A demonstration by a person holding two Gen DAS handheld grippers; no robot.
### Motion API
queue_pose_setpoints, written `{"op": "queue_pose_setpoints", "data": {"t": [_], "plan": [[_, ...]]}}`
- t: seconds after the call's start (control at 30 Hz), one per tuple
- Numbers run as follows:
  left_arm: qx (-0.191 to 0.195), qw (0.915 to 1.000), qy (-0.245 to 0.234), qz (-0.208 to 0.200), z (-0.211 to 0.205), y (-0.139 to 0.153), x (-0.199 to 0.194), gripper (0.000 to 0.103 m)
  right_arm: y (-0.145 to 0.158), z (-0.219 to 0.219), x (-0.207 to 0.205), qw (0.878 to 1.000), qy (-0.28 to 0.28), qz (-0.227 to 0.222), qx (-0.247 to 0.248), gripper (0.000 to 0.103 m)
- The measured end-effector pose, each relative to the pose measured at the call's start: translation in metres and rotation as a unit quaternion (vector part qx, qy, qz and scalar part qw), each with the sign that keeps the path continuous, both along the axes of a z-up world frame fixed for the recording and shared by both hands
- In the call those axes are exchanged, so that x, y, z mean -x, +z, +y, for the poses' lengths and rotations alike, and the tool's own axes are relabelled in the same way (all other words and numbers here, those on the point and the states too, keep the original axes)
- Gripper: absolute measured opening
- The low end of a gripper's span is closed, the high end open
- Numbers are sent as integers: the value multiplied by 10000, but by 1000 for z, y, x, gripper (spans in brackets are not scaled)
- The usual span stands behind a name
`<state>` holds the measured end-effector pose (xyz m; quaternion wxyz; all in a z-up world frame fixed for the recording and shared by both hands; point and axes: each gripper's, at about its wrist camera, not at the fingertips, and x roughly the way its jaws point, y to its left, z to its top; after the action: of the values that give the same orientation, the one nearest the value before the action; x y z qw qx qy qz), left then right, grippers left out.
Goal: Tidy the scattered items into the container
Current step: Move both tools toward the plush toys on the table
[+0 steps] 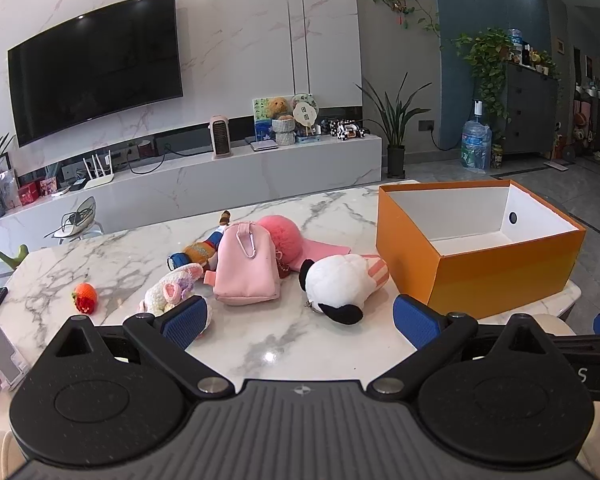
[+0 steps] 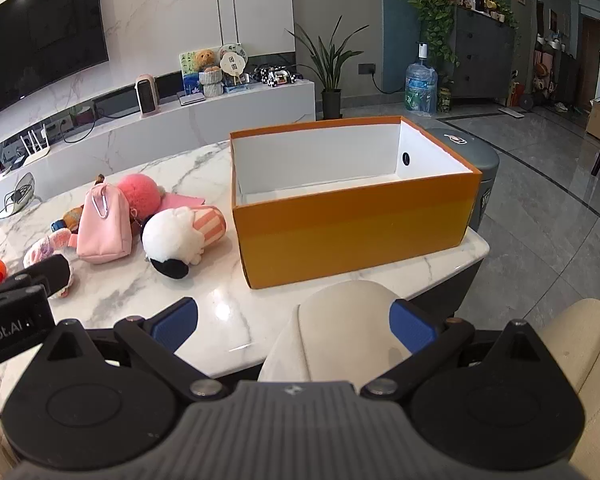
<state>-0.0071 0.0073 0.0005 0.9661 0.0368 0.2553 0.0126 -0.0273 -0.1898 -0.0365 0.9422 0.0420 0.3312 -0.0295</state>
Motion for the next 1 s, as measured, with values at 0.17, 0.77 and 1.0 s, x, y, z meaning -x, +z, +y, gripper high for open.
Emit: {"op": "queue_pose_setpoints", "data": {"t": [0.17,0.77,1.0], "plan": [[45,10000,12,27,2,1,0,103,0,3,0,10000,8,48,55,103],[117,9998,-109,79,3,1,3,103,-1,15,2,9995,250,79,188,103],[138,9998,-115,99,5,0,3,103,0,22,2,9989,346,87,300,103]]}}
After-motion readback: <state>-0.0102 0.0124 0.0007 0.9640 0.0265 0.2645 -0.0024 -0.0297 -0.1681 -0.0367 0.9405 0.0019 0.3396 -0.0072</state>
